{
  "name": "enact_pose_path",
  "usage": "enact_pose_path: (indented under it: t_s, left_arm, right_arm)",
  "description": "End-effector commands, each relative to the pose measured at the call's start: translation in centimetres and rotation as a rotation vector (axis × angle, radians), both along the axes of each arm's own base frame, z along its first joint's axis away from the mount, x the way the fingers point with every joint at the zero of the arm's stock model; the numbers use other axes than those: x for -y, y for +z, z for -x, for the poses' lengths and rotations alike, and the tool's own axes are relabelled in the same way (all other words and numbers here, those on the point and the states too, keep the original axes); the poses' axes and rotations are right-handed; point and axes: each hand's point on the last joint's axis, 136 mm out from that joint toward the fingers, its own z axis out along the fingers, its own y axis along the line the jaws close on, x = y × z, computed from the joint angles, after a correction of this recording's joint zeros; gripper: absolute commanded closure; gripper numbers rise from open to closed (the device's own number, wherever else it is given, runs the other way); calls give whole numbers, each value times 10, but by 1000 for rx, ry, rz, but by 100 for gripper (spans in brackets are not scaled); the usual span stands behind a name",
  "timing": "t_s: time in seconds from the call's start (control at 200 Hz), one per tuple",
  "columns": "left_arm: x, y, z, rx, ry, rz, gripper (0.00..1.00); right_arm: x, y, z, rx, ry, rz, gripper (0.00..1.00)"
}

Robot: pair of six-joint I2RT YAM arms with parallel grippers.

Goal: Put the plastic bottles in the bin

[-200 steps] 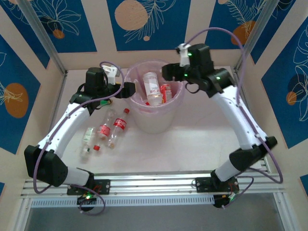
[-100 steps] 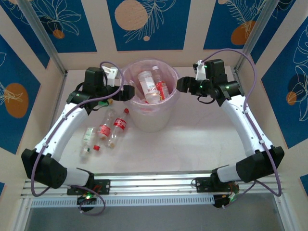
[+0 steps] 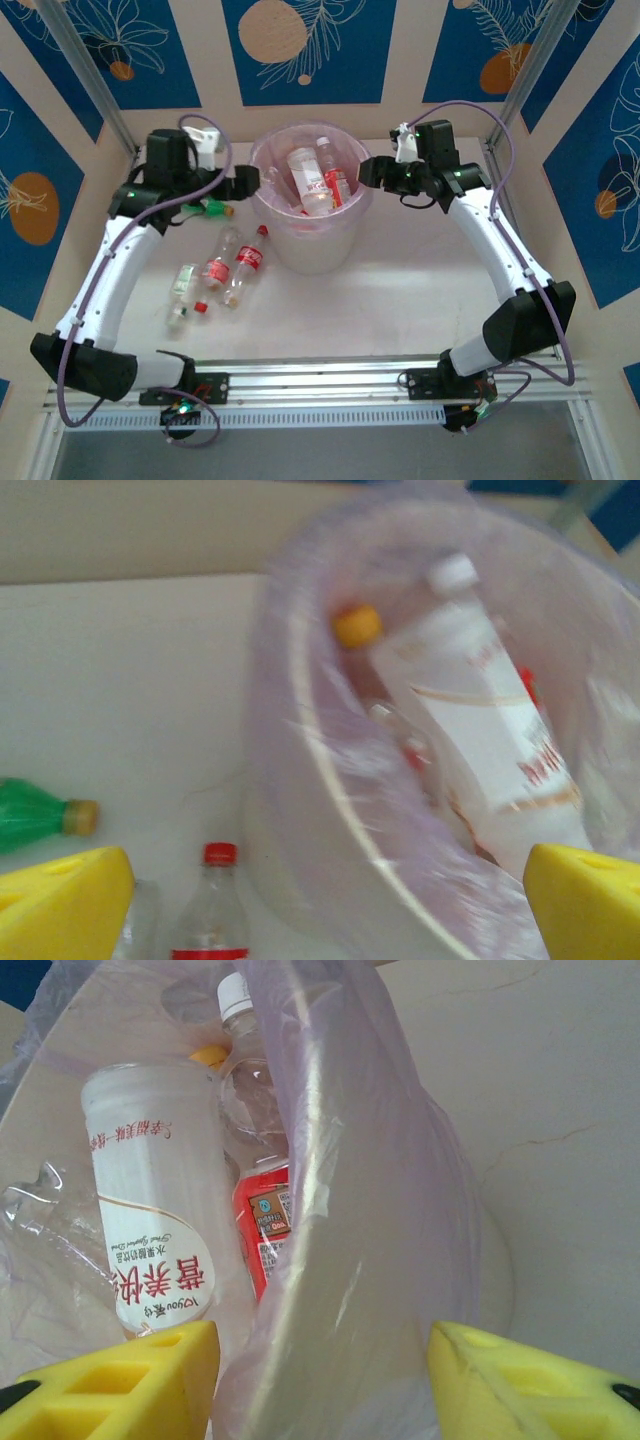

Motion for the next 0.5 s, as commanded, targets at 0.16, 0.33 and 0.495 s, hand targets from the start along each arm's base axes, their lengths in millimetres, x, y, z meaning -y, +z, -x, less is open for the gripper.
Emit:
enact_pose_path:
  t_s: [0.16,0.33,0.495]
  left_arm:
    - [-124,-44,-50,-130,456,181,2]
    - [-153,-113,-90,-256,605,339,7]
    - [-164,-169,-117,-367,745,461,8]
  right_arm:
    - [-14,-2,2,1,41,-21,44]
    - [-14,-2,3,7,45,-14,44]
    - [-12,-1,7,11,39,-11,44]
